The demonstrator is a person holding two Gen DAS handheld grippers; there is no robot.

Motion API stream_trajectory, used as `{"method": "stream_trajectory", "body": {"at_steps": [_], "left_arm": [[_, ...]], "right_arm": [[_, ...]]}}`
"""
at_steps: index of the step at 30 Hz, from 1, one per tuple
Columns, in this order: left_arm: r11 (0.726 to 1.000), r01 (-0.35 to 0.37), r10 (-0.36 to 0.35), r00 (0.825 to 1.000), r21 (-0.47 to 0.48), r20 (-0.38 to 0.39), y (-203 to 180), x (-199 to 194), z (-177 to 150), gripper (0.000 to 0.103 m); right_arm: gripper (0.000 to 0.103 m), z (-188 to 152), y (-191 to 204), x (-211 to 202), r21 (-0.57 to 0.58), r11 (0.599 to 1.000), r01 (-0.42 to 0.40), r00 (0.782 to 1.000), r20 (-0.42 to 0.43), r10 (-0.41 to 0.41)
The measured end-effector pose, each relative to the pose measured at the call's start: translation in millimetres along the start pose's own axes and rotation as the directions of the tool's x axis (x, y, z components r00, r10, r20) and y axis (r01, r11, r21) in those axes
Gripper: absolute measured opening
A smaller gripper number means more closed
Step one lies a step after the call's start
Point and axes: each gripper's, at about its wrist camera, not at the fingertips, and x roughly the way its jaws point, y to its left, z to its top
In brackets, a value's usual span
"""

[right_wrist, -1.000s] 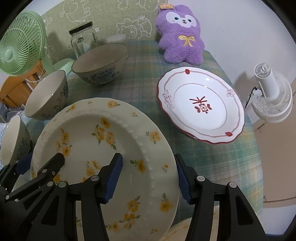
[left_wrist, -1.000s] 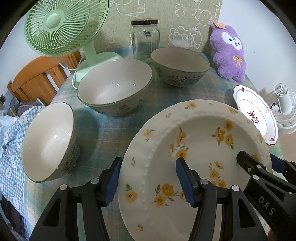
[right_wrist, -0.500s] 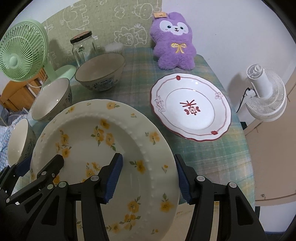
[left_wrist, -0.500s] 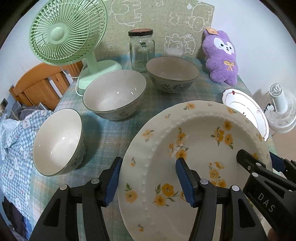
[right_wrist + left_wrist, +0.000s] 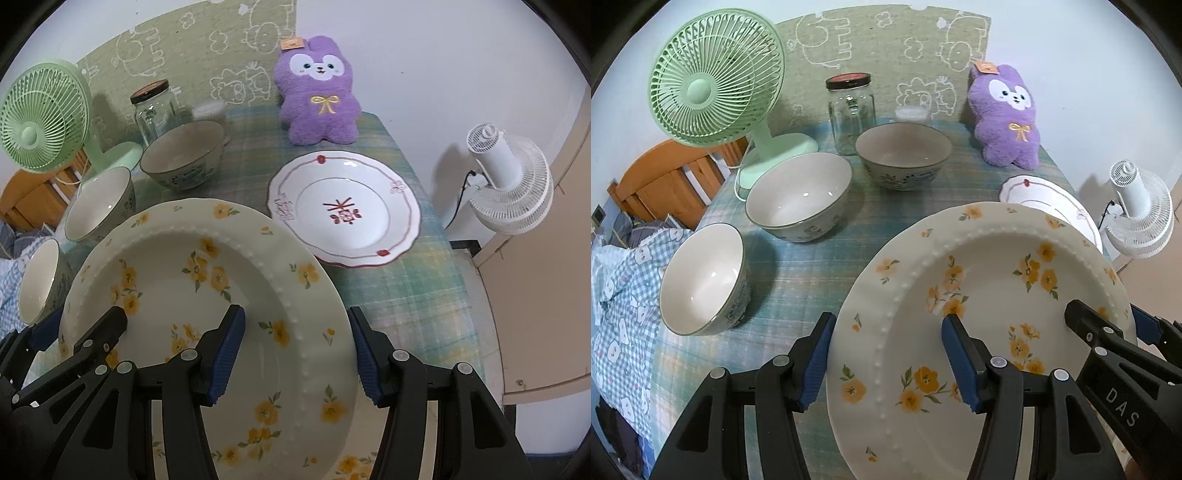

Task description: Organize plates and bowls

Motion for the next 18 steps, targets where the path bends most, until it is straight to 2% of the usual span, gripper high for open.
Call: {"method": "stream_trajectory", "body": {"at_steps": [18], "left_arm": [[0.999, 0.035, -0.034, 0.999, 0.038, -0.018, -46, -11, -30, 0.06]], "right_arm": [[0.06, -35, -49, -16, 0.046, 0.998, 0.044, 0.999, -0.018, -0.043]]}}
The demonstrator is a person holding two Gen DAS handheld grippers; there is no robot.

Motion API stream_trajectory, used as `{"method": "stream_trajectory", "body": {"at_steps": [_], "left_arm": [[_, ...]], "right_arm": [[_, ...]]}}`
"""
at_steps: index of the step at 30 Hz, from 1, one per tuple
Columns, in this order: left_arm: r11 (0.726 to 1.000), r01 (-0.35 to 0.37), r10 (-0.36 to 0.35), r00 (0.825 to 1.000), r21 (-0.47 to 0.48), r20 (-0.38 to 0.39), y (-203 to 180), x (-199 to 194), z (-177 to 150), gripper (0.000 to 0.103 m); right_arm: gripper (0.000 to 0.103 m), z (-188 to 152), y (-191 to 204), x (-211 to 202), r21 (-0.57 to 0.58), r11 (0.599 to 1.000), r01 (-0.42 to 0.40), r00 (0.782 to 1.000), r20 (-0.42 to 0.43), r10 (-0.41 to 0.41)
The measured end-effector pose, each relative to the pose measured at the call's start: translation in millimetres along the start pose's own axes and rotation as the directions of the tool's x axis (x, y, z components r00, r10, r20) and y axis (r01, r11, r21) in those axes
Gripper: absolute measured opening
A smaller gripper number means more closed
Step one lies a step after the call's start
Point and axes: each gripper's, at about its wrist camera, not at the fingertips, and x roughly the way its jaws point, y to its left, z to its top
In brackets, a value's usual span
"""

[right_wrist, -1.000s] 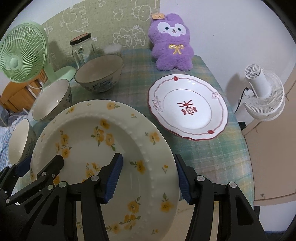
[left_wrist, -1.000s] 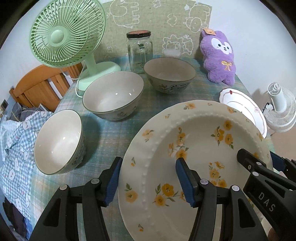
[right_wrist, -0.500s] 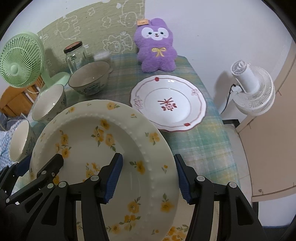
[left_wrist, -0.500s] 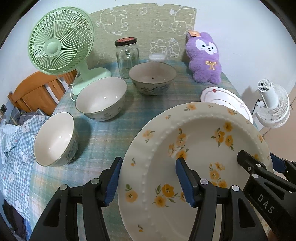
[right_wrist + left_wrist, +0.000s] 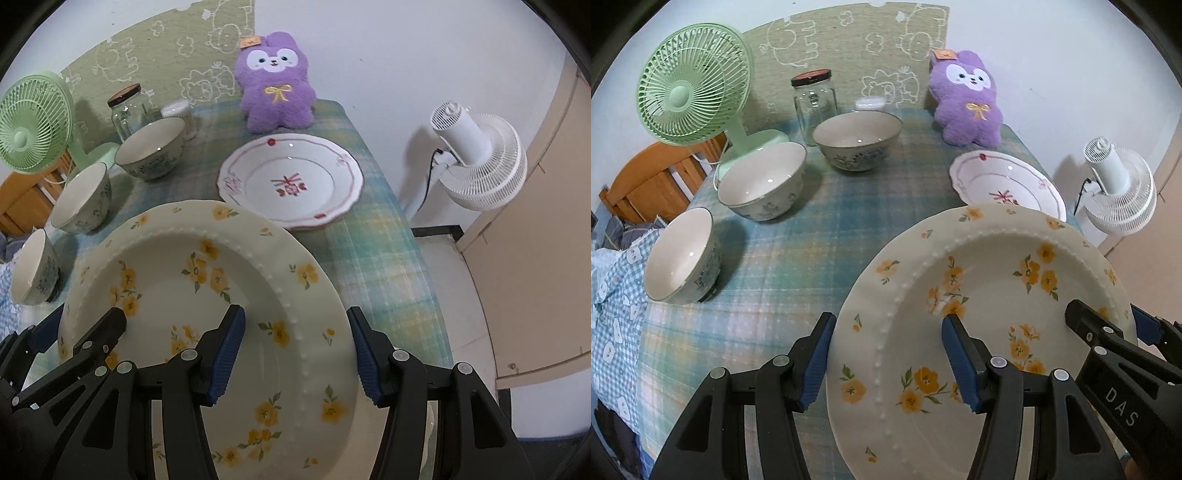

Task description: Organize plates and bowls

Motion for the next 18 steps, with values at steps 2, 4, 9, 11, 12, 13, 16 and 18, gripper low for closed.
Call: {"method": "stream_trajectory", "body": {"at_steps": [2, 4, 9, 11, 12, 13, 16, 18], "left_arm": [[1.0, 0.004, -0.004, 1.0, 0.005, -0.004, -4, 0, -3, 0.06], [1.0, 0.009, -0.009, 1.0, 0.013, -0.008, -9, 0, -8, 0.06], [0.999, 0.027, -0.026, 0.999, 0.026, -0.019, -21, 2, -15, 0.06], [0.999, 0.035, -0.034, 0.999, 0.028, -0.021, -25, 3, -17, 0.06], [0.999, 0.036, -0.036, 0.999, 0.031, -0.021, -26, 3, -19, 0.06], [0.999, 0.04, -0.039, 0.999, 0.035, -0.021, -29, 3, -21, 0.06], [0.998, 0.045, -0.044, 0.999, 0.042, -0.026, -33, 3, -25, 0.06], [0.998, 0.048, -0.047, 0.999, 0.042, -0.028, -34, 4, -28, 0.06]], "right_arm": [[0.06, -5, -5, 0, 0.007, 1.0, 0.005, 1.0, -0.005, -0.005], [0.06, -8, -10, 0, 0.013, 1.0, 0.009, 1.0, -0.01, -0.009], [0.06, -19, -22, 2, 0.034, 0.999, 0.025, 0.999, -0.025, -0.024], [0.06, -23, -27, 4, 0.043, 0.999, 0.03, 0.999, -0.033, -0.029], [0.06, -26, -29, 4, 0.047, 0.998, 0.034, 0.999, -0.036, -0.033], [0.06, -28, -31, 5, 0.05, 0.998, 0.037, 0.999, -0.04, -0.035], [0.06, -34, -36, 6, 0.057, 0.997, 0.044, 0.998, -0.049, -0.041], [0.06, -39, -39, 7, 0.06, 0.997, 0.047, 0.997, -0.056, -0.044]]}}
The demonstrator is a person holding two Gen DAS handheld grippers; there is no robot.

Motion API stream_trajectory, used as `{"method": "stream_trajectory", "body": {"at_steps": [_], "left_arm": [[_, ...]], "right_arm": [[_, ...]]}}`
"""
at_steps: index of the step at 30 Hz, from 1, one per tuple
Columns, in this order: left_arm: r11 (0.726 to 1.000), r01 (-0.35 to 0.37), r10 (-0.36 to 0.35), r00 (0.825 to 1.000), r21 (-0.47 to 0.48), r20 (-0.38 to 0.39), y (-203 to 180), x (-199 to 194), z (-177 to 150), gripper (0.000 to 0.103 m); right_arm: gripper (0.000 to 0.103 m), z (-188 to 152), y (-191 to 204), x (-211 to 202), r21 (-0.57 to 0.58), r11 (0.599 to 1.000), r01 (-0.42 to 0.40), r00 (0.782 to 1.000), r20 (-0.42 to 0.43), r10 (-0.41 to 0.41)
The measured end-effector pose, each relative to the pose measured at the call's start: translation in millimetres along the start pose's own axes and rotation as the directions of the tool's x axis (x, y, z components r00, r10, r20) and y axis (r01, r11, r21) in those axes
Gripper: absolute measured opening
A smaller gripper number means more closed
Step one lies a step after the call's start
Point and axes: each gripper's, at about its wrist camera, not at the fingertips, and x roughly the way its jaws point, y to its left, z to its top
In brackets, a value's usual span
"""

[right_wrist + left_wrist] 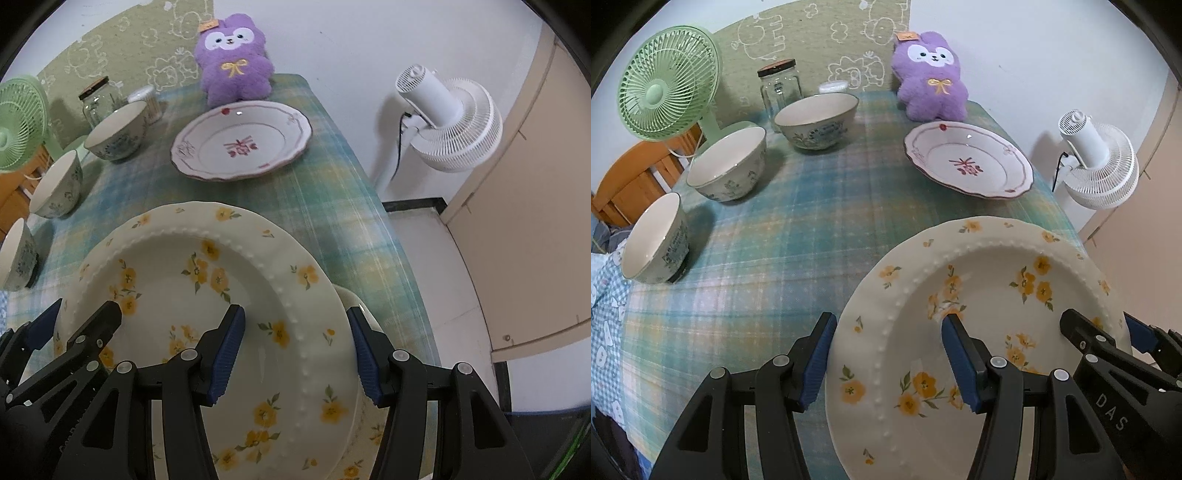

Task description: Organize plates and bowls

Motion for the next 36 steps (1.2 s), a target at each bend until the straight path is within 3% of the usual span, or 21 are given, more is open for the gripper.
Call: {"method": "stream_trajectory", "body": {"at_steps": [17, 36], "left_arm": [[0.999, 0.012, -0.011, 1.0, 0.043, -0.022, -25, 5, -29, 0.06], [0.999, -0.01, 0.012, 0.999, 0.046, -0.034, -40, 14, -36, 0.06]], "right_arm": [[0.06, -30, -26, 8, 0.04, 0.998, 0.042, 0.999, -0.026, -0.04], [0.06, -30, -37, 12, 0.035, 0.997, 0.068, 0.998, -0.005, -0.068]]}}
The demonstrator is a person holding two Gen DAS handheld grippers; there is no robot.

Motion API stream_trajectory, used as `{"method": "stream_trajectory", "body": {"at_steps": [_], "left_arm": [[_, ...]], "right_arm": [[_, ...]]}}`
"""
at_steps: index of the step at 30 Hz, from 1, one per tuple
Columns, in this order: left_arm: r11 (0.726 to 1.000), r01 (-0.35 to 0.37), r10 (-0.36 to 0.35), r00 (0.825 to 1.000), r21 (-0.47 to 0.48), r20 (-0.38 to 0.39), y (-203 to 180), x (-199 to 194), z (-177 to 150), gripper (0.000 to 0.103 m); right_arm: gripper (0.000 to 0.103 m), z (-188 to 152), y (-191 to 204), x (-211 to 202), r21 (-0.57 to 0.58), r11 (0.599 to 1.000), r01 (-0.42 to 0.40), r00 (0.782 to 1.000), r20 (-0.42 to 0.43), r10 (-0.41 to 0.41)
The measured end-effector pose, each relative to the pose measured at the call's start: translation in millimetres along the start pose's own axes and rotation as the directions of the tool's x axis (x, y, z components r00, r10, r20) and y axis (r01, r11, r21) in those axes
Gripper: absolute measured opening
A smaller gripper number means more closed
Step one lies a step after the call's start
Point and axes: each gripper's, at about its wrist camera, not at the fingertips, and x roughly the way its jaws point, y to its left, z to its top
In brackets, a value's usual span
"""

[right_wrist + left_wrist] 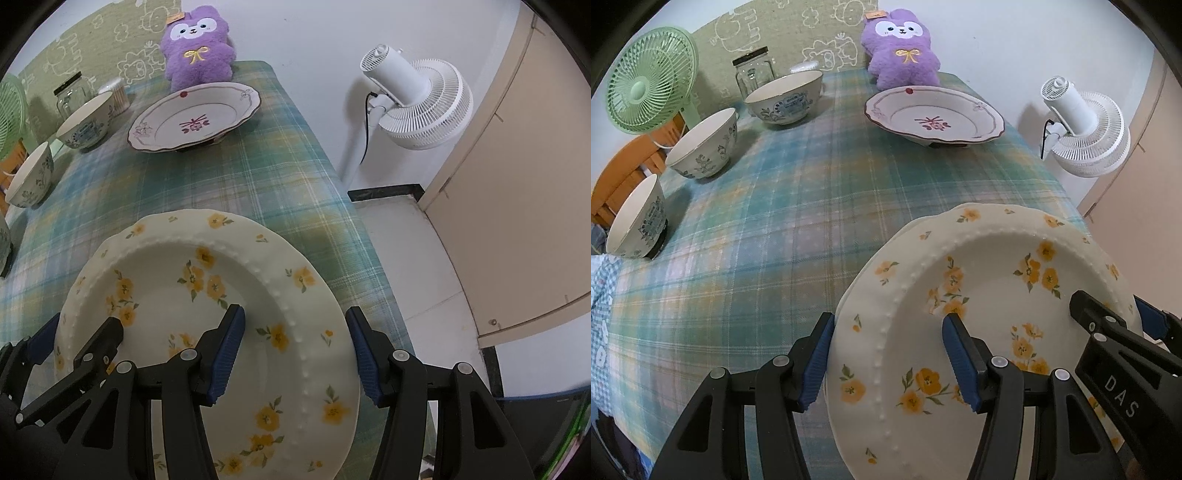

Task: Organize plates and bowls
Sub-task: 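Lower the beaded-rim plate onto the scalloped plate and open both grippers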

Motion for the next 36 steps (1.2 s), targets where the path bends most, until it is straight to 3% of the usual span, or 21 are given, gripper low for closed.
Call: {"method": "stream_trajectory", "body": {"at_steps": [6, 17, 23, 27, 30, 36], "left_arm": [[0.999, -0.041, 0.041, 0.999, 0.001, 0.02, -5, 0, -3, 0.059], [0.997, -0.072, 0.072, 0.997, -0.01, 0.032, -8, 3, -2, 0.065], [0.998, -0.059, 0.059, 0.998, -0.008, 0.021, -9, 2, 0, 0.069], [0.998, -0.054, 0.054, 0.998, -0.012, 0.026, -7, -4, 5, 0.08], [0.998, -0.051, 0.051, 0.998, -0.022, 0.029, -7, -10, 9, 0.082], [0.997, -0.006, 0.009, 0.999, -0.071, 0.044, -3, -26, 21, 0.086]], "right_arm": [[0.06, -2, 10, 3, -0.053, 0.998, 0.046, 0.999, 0.015, -0.045], [0.06, 0, 8, 6, -0.049, 0.998, 0.033, 0.999, 0.016, -0.033], [0.06, 3, 4, 7, -0.051, 0.999, -0.008, 1.0, 0.006, 0.008], [0.06, 13, -1, 0, -0.056, 0.998, -0.037, 0.999, 0.019, 0.039], [0.061, 23, -2, -6, -0.066, 0.994, -0.089, 0.996, 0.014, 0.09], [0.076, 36, 0, -26, -0.096, 0.984, -0.153, 0.986, 0.044, 0.158]]}}
